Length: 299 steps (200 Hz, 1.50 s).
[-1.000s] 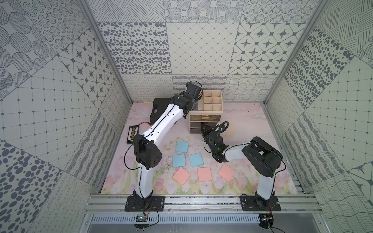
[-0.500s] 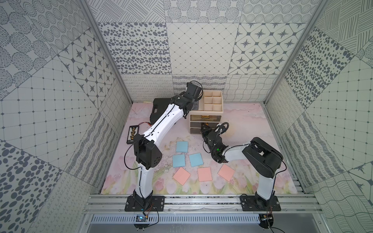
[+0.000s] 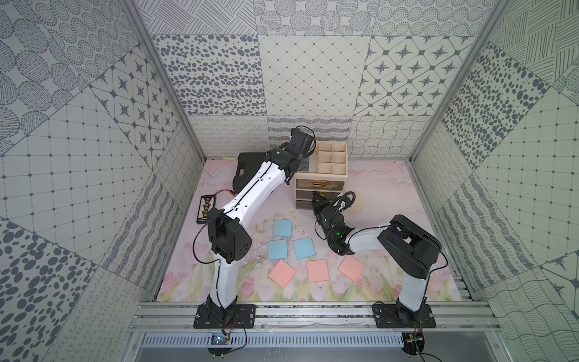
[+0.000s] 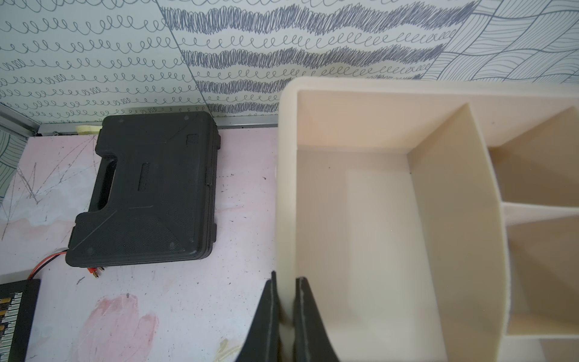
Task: Please put the sticky notes in the drawer by color
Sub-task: Open the drawer in the storage box.
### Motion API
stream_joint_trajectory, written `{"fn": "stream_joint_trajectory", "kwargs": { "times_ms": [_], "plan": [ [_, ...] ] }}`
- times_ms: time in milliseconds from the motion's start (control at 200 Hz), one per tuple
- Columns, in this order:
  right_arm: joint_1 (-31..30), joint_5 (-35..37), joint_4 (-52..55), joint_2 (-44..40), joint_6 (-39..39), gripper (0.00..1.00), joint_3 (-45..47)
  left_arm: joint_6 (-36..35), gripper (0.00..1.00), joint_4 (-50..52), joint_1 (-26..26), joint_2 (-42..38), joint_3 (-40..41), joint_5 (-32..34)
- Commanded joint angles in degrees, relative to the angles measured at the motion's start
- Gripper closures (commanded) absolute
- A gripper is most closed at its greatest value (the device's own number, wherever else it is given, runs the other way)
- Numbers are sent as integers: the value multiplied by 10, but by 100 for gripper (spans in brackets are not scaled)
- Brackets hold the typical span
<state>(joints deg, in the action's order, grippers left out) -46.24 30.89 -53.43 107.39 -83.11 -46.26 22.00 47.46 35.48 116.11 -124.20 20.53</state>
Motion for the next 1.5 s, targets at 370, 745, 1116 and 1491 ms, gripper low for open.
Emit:
{"fn": "stream_joint_trajectory", "kwargs": {
  "times_ms": [370, 745, 1116, 1491],
  "plan": [
    [-18, -28, 28, -17, 35, 100, 24, 10, 100, 60, 22, 2, -17, 0],
    [-22, -77, 8, -22, 41, 100, 33, 34, 100, 79, 27, -2, -14, 46],
    [-59, 2, 113, -94, 30, 100, 33, 83, 100, 109, 36, 0, -16, 101],
    [-81, 31, 157, -93, 9, 100, 16, 134, 100, 118, 36, 6, -12, 116]
  ]
}}
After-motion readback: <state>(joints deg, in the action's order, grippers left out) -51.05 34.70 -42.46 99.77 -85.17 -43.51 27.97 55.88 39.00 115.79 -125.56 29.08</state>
